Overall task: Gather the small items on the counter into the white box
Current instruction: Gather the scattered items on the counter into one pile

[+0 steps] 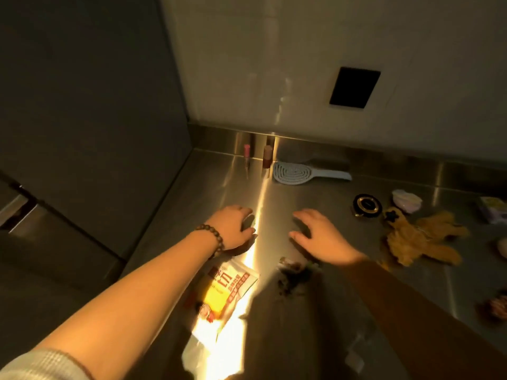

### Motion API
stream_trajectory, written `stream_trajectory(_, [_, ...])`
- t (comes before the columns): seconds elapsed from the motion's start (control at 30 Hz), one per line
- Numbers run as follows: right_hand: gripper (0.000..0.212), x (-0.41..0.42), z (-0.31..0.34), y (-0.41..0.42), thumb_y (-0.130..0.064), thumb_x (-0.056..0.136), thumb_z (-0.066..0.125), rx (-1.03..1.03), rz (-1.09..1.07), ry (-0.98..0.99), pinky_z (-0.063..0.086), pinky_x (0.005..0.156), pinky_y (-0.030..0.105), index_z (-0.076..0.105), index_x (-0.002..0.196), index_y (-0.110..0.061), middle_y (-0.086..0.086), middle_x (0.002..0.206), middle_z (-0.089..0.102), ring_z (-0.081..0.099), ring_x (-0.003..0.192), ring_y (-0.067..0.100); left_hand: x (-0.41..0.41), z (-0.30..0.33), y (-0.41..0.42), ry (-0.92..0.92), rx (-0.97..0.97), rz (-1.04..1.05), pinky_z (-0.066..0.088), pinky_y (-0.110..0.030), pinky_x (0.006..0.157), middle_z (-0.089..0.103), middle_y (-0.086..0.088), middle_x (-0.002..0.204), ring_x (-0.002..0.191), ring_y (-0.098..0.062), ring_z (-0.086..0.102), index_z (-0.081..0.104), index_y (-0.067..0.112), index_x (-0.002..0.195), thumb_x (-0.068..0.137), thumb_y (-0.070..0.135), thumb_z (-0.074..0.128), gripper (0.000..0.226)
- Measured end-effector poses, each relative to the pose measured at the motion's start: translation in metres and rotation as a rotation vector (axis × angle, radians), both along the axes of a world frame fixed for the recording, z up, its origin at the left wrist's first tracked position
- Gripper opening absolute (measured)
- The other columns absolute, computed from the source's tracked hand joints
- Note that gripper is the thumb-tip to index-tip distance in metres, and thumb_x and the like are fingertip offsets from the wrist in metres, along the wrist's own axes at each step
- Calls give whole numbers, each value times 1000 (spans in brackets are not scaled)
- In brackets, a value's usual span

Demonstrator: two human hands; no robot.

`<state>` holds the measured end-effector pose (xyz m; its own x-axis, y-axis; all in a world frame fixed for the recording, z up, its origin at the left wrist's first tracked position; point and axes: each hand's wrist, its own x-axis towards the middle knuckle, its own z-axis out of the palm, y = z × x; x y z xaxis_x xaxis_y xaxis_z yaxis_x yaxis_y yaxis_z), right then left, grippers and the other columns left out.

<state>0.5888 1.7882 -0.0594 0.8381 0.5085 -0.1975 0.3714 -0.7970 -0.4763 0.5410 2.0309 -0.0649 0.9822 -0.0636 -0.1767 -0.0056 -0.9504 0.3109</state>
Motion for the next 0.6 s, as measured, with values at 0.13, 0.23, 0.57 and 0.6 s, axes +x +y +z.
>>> stream_trajectory(0.13, [87, -45, -9, -11, -71, 74, 58, -133, 135, 44, 17, 118, 48, 18, 148, -45, -1, 161, 6, 6, 148, 26, -69, -7, 5, 40, 68, 106, 27, -44, 111, 25, -8, 151, 135, -29, 28, 13, 25, 148, 76, 75, 42, 92])
stream_trajectory(0.23, [102, -64, -21, -10, -80, 64, 58, -225, 194, 42, 10, 118, 55, 2, 146, -54, -6, 161, -9, -5, 148, 27, -106, -22, -6, 116, 64, 218, 11, -49, 115, -2, -8, 158, 143, -34, 5, -9, 29, 148, 62, 92, 32, 114])
stream_trajectory(0.57, [55, -92, -35, -10, -53, 85, 58, -210, 251, -147, 35, 103, 37, 46, 136, -39, -9, 143, 43, 36, 128, 16, -150, -54, -40, -87, 99, 394, 35, -40, 101, 34, -1, 136, 117, -20, 36, 10, 32, 142, 68, 75, 44, 93])
stream_trajectory(0.6, [47, -92, -34, -9, -45, 87, 58, -181, 236, -137, 38, 101, 35, 51, 133, -36, -9, 139, 47, 39, 125, 16, -147, -53, -41, -120, 85, 401, 39, -38, 96, 39, 0, 130, 110, -17, 38, 16, 32, 139, 70, 71, 45, 85])
